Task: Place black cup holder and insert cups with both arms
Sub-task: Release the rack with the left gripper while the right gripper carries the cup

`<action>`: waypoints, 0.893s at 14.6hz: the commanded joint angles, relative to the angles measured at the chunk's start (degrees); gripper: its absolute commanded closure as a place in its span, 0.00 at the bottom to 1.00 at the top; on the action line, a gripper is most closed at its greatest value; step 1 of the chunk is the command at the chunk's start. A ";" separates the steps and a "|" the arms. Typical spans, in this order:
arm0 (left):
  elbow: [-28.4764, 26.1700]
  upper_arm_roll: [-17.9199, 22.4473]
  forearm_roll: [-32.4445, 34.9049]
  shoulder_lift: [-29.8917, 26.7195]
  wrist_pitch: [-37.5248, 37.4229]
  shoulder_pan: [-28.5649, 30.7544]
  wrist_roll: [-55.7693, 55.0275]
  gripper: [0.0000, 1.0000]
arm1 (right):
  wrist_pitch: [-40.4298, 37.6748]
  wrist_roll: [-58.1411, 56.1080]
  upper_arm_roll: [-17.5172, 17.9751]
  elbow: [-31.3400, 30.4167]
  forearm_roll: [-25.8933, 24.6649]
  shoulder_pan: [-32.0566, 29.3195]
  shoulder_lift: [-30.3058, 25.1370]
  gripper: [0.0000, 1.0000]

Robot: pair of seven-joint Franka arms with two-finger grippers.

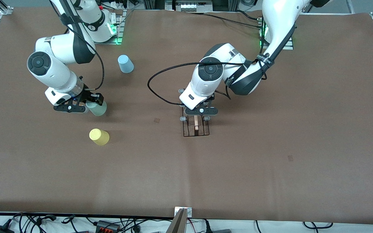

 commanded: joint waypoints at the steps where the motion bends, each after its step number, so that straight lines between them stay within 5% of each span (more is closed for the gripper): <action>1: 1.44 -0.13 4.31 -0.61 -1.70 0.37 -0.34 0.00 | -5.53 1.50 1.89 0.69 0.22 -0.12 -4.70 0.76; 5: 1.53 0.22 6.42 -6.31 -12.48 4.75 8.32 0.00 | -12.89 15.60 7.06 5.24 0.66 2.33 -6.92 0.76; 7: 1.35 0.22 6.51 -8.95 -19.34 9.75 16.33 0.00 | -13.89 26.68 12.76 8.15 0.84 3.39 -6.39 0.77; 10: 0.82 0.13 6.60 -11.76 -24.37 16.79 25.64 0.00 | -11.88 39.26 18.40 12.01 9.07 5.23 -4.46 0.77; 13: -1.36 -0.22 6.51 -14.14 -24.73 25.30 37.59 0.00 | -7.84 48.77 19.30 17.28 7.44 12.15 1.24 0.77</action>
